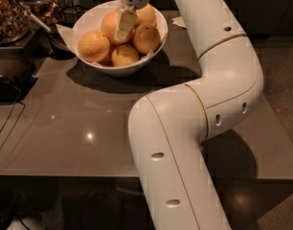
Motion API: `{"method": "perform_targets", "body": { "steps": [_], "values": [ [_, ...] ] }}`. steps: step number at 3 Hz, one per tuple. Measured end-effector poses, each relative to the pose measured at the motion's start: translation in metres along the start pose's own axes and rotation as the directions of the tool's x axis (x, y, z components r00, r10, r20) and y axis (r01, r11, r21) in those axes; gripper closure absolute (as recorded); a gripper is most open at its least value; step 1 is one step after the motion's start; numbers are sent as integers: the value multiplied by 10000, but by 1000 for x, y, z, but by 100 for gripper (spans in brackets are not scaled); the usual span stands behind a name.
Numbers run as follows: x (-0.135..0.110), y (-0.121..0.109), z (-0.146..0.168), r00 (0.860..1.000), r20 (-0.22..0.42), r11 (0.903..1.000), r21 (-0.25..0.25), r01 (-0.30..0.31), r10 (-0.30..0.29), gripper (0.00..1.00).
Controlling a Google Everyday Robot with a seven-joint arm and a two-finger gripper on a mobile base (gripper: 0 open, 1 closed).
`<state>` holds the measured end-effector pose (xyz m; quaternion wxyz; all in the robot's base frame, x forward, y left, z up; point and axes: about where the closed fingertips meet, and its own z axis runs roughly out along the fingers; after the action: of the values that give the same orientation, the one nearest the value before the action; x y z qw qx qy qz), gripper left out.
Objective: Pick orange from white bowl
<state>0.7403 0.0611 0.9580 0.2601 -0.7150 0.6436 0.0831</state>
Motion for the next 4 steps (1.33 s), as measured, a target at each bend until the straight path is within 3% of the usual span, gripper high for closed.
{"method": "perform_targets", "body": {
  "steps": [1, 3, 4],
  "values": [
    [-3, -7, 5, 9999, 123, 9998, 212, -15, 12, 97],
    [-6, -12, 9, 9998, 215, 9994, 353, -23, 15, 100],
    [-11, -17, 9, 9984, 564, 9987, 513, 22, -51, 100]
  ]
}}
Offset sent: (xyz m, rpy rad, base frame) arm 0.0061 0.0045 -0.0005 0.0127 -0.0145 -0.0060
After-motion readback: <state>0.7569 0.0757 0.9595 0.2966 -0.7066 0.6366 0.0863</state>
